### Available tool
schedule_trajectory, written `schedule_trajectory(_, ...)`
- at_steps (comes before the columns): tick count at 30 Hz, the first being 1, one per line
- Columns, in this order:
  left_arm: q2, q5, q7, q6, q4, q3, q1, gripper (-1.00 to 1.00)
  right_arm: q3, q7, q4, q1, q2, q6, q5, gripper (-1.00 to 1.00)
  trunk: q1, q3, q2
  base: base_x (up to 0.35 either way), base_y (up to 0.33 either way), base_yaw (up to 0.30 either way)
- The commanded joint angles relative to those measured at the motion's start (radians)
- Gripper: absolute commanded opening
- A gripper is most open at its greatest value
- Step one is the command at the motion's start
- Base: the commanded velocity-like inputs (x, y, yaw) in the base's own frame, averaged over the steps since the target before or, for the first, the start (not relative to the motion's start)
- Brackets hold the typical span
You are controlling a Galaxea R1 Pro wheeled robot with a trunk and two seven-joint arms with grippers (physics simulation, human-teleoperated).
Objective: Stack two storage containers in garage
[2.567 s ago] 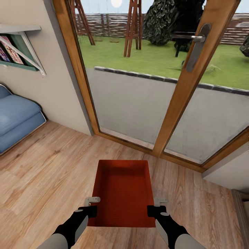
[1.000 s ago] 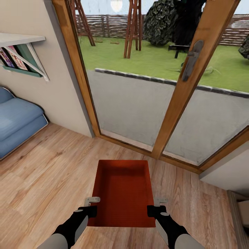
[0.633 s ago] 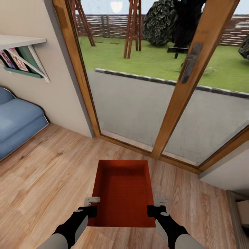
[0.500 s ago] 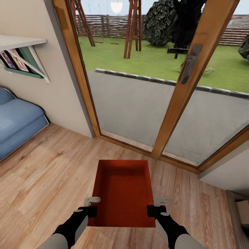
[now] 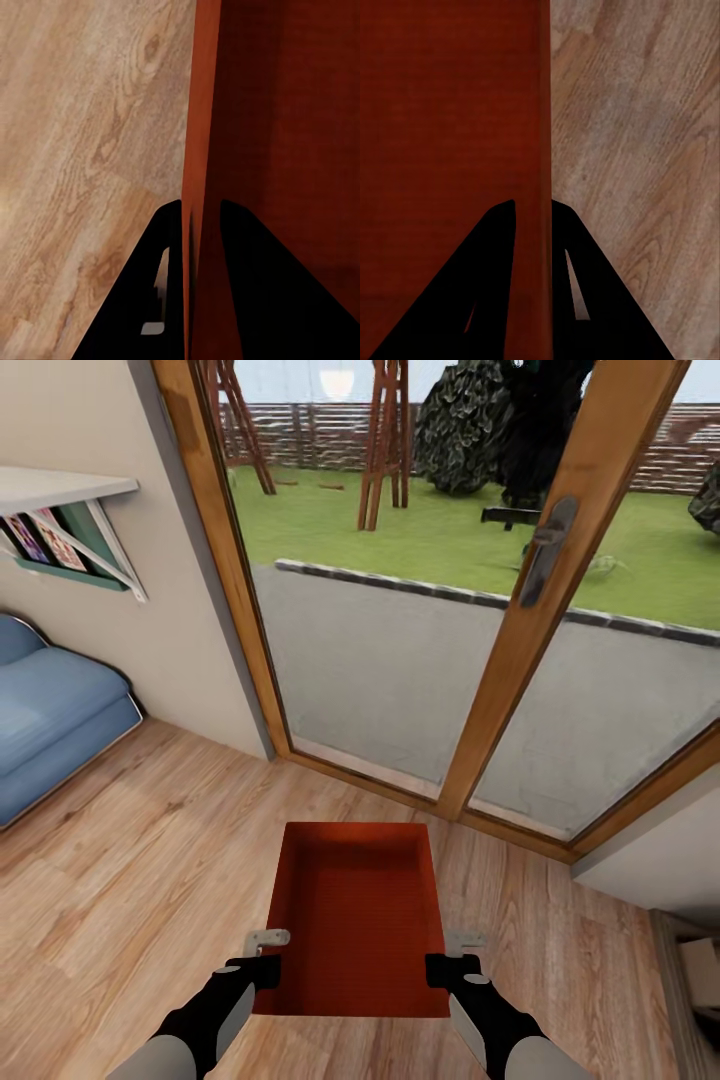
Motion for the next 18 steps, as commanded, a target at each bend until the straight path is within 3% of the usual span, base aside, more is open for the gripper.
schedule_trajectory(1, 0.001, -0.010, 0.010, 0.007, -0.002, 0.002, 0.000, -1.00, -0.011, 0.000, -0.002, 0.000, -0.020, 0.003, 0.016, -1.00, -0.004, 0.002, 0.006, 0.000, 0.000, 0.000)
schedule_trajectory(18, 0.002, -0.011, 0.010, 0.007, -0.002, 0.002, 0.000, -1.00, -0.011, 0.000, -0.002, 0.000, -0.020, 0.003, 0.016, -1.00, -0.069, 0.056, 0.125, 0.000, 0.000, 0.000)
